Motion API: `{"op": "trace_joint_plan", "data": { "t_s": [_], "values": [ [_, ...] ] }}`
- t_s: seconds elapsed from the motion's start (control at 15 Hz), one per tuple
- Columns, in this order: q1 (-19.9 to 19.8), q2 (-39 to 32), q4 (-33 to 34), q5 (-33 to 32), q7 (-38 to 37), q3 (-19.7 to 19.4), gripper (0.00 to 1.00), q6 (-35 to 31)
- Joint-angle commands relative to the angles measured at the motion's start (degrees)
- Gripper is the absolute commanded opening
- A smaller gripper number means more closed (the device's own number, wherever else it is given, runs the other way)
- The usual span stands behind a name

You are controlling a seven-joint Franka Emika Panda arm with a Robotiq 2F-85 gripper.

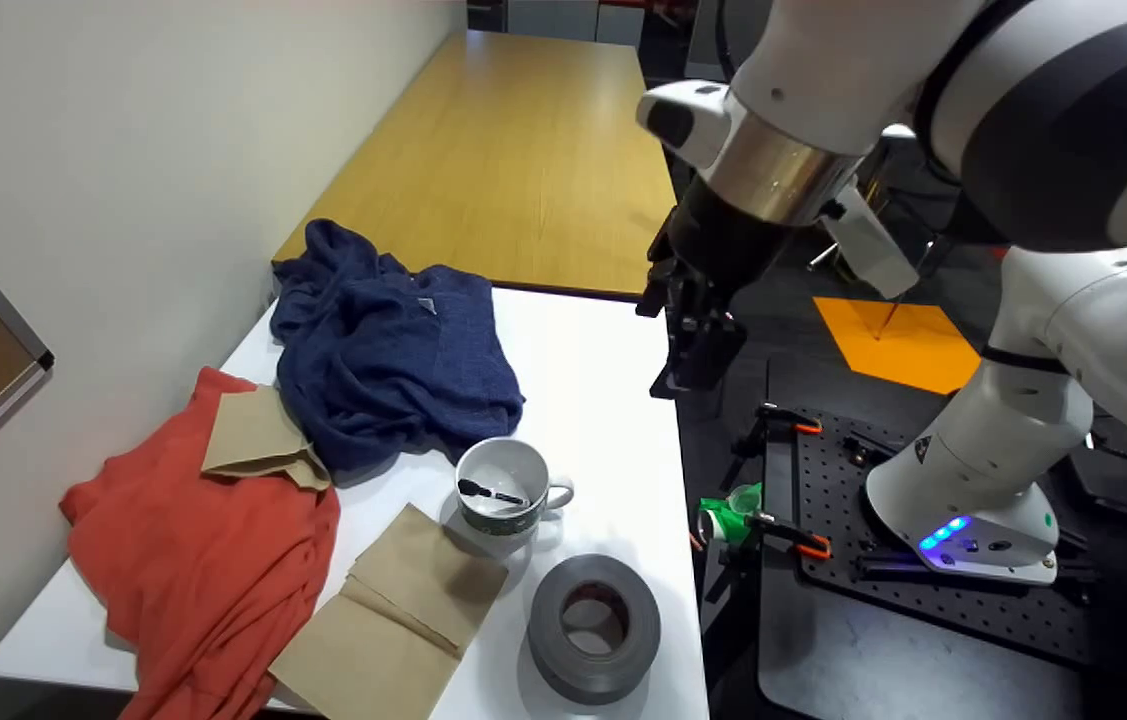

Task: Remove the pen from the green mug

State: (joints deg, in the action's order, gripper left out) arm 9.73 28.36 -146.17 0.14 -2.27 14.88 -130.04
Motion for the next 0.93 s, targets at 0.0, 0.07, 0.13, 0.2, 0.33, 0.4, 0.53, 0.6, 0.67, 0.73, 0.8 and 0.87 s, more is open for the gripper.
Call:
{"op": "trace_joint_plan", "data": {
  "t_s": [0.0,0.07,0.13,0.2,0.33,0.4,0.53,0.6,0.67,0.73,0.8,0.87],
  "values": [
    [1.4,-8.1,1.4,-0.9,1.8,-0.8,1.0,-6.2],
    [1.4,-10.3,1.6,-1.2,2.3,-0.8,1.0,-8.0],
    [1.3,-12.2,1.8,-1.5,2.5,-0.8,1.0,-9.5],
    [1.0,-14.2,2.0,-2.0,2.5,-0.8,1.0,-11.1],
    [0.6,-17.9,2.4,-3.3,2.9,-1.0,1.0,-14.1],
    [0.5,-19.6,2.6,-4.1,2.9,-1.1,1.0,-15.6],
    [0.3,-23.1,3.5,-5.8,2.7,-1.5,1.0,-17.7],
    [0.4,-24.5,4.1,-6.2,2.8,-1.7,1.0,-18.0],
    [0.7,-25.7,4.8,-5.6,3.3,-1.9,1.0,-17.5],
    [1.0,-26.4,5.6,-5.2,3.2,-1.9,1.0,-16.0],
    [1.1,-24.1,3.1,-4.9,2.1,-1.9,1.0,-17.0],
    [1.1,-25.2,3.8,-4.9,2.1,-1.9,1.0,-17.0]
  ]
}}
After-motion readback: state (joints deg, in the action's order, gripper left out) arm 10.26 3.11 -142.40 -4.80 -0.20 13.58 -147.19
